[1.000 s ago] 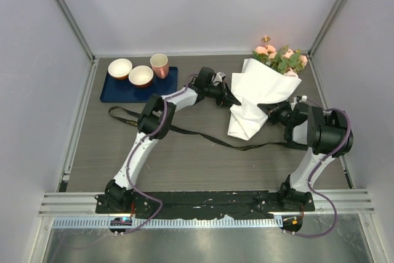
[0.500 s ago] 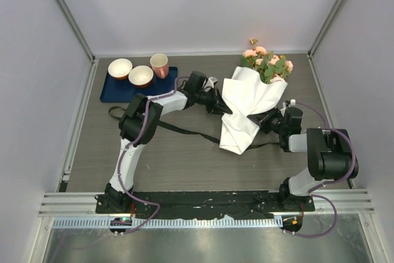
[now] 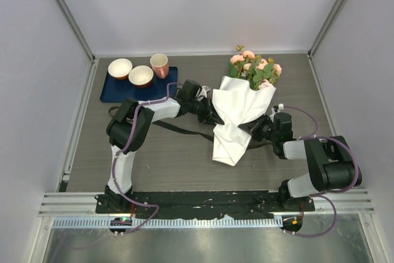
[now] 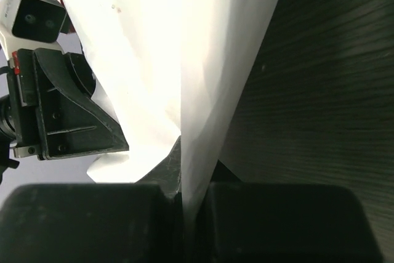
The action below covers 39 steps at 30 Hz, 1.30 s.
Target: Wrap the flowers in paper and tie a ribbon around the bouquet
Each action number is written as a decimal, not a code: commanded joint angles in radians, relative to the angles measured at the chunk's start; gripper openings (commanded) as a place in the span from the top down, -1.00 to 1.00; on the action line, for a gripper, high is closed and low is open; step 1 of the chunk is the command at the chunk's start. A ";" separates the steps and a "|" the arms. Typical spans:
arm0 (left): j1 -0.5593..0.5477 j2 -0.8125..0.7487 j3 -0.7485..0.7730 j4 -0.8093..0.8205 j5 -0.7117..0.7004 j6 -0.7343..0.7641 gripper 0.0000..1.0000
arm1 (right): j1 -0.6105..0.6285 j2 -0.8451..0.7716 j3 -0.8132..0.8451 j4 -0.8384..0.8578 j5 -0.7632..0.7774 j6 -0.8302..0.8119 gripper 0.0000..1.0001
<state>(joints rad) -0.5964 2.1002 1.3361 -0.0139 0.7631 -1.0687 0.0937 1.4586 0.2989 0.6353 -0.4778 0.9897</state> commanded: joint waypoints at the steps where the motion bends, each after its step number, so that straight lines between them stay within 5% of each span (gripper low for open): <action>1: -0.006 -0.120 -0.057 -0.014 -0.024 0.050 1.00 | 0.069 -0.053 -0.014 -0.017 0.015 -0.045 1.00; 17: -0.003 -0.304 -0.351 -0.090 -0.080 0.153 1.00 | 0.382 -0.153 -0.064 -0.053 0.238 0.055 1.00; 26: 0.037 -0.328 -0.410 -0.173 -0.142 0.217 1.00 | 0.425 -0.112 -0.009 -0.165 0.242 0.038 0.97; 30: 0.059 -0.318 -0.388 -0.242 -0.156 0.271 0.78 | 0.425 -0.176 0.078 -0.454 0.278 -0.063 0.57; 34: 0.079 -0.327 -0.400 -0.247 -0.153 0.288 0.56 | 0.425 -0.276 0.184 -0.754 0.365 -0.140 -0.27; 39: 0.101 -0.356 -0.403 -0.261 -0.133 0.305 0.19 | 0.425 -0.349 0.284 -1.092 0.475 -0.195 -0.48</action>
<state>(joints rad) -0.5098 1.8095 0.9325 -0.2455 0.6243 -0.8036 0.5171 1.1660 0.4919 -0.1154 -0.1249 0.8806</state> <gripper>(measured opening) 0.342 0.715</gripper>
